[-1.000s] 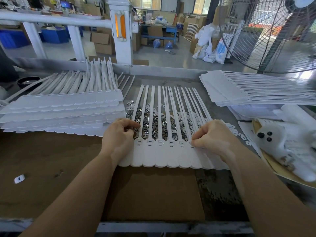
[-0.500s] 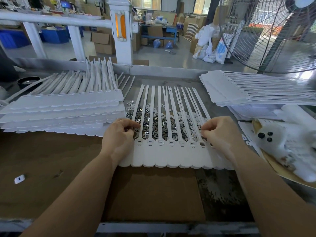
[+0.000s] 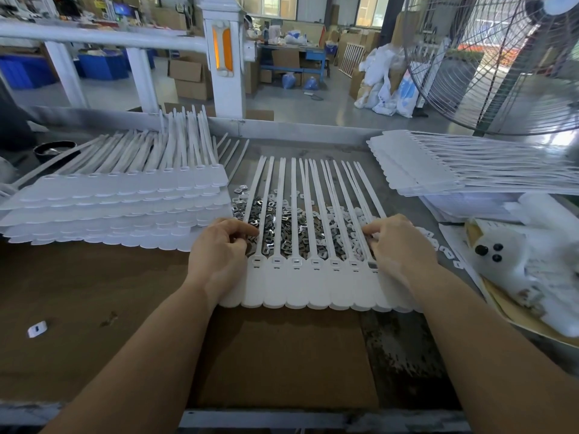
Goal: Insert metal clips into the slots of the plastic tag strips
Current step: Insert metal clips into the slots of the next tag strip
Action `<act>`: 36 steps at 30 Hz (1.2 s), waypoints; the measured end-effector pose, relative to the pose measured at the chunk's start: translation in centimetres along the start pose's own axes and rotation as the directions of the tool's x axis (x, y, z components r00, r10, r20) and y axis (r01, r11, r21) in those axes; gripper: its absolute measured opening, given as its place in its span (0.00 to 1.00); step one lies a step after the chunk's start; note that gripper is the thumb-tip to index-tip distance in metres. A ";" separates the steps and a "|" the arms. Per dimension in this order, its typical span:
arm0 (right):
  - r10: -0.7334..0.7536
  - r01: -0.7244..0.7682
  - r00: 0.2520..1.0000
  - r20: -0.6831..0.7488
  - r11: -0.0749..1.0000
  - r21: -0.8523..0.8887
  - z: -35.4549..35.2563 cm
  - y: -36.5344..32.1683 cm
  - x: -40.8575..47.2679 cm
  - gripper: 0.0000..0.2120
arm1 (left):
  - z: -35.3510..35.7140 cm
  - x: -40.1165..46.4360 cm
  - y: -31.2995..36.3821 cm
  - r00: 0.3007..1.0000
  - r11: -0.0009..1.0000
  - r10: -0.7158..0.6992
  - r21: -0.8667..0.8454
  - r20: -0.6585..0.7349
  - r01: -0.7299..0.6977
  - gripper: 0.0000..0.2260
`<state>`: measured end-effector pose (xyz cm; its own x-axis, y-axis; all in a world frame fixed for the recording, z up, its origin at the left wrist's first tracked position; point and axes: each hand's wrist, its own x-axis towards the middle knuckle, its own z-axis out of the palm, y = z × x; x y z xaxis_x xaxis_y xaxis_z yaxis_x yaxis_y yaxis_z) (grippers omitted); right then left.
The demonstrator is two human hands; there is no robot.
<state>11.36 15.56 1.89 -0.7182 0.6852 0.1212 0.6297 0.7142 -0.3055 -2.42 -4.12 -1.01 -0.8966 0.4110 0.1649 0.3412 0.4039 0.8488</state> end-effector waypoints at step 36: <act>0.047 -0.032 0.999 -0.011 0.822 0.569 -1.5 1.5 -2.1 0.06 | 0.2 0.2 -0.2 1.000 1.000 0.006 -0.013 -0.015 -0.006 0.16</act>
<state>14.25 15.37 2.59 -0.6846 0.7194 0.1174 0.3720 0.4833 -0.7925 -2.60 -3.97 -1.23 -0.8987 0.4013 0.1771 0.3428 0.3907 0.8543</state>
